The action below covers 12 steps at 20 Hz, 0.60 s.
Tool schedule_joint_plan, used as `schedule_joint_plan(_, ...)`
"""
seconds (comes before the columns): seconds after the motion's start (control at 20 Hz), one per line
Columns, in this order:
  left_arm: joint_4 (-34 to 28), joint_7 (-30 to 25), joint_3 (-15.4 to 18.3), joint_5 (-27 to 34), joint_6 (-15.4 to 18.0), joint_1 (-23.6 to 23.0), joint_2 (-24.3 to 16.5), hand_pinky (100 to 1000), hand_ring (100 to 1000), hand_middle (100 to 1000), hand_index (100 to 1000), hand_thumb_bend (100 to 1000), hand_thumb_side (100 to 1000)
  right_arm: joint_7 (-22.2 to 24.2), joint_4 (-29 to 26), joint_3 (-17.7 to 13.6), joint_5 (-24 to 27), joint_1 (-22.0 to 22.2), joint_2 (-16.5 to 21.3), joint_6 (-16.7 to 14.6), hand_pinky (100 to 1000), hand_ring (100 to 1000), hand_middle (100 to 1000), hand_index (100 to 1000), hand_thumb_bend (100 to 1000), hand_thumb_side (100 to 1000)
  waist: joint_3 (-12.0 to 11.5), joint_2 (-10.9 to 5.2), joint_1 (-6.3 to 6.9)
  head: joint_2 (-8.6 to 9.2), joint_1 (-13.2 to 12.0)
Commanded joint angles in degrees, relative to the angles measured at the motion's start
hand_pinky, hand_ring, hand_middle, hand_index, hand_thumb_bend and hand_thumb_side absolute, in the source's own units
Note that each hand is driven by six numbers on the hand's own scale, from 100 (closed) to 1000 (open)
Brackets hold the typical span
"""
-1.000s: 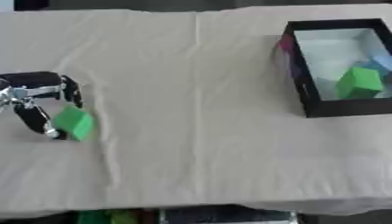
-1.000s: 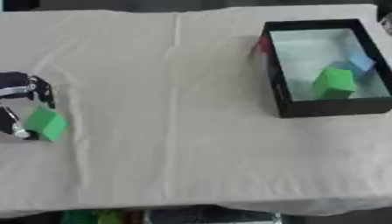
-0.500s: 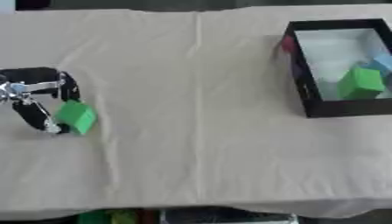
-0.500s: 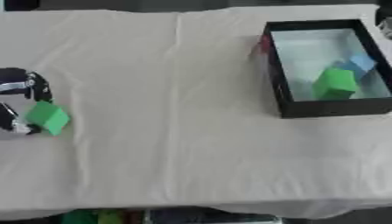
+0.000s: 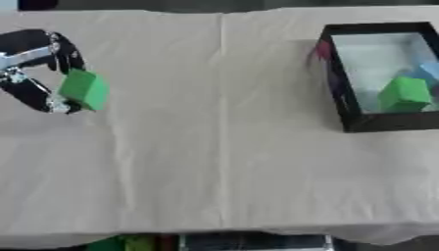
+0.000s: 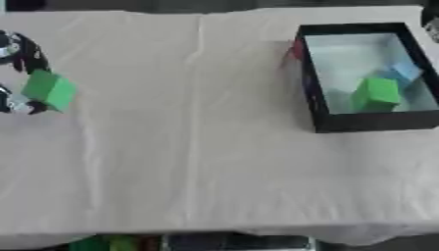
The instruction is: Pick up the objects with one hand, pass them to the other hand, and then place them into the box on the other side of the table.
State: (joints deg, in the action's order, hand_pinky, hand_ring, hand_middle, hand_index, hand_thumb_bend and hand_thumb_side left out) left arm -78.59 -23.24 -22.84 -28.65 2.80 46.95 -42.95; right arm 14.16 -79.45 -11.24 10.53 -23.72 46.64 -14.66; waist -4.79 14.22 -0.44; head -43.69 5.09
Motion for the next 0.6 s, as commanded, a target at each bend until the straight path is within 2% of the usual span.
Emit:
schedule_joint_plan(0.05,-1.50,4.34,1.52,0.82,-3.07,0.77,0.75,562,538,519,541,342,100,-0.01,-1.39,-0.84,1.00,-0.84,2.61,-0.28,1000,969,933,844,100,431,0.12,-1.15,-0.13,0.37,-0.26)
schedule_joint_plan(0.35,-1.19,8.55,2.46,0.09,-6.60,0.76,5.56,551,524,510,535,283,100,-0.07,-2.11,-0.99,2.01,-0.98,2.73,-0.22,1000,970,933,845,100,436,0.16,-1.17,-0.36,1.02,-0.41)
schedule_joint_plan(0.6,0.86,13.52,4.11,-1.03,-8.86,0.54,11.26,548,513,503,531,218,100,-0.37,-3.92,-0.72,3.49,-2.08,2.67,-0.31,1000,971,935,848,100,441,0.20,-1.32,-0.61,1.53,-0.19)
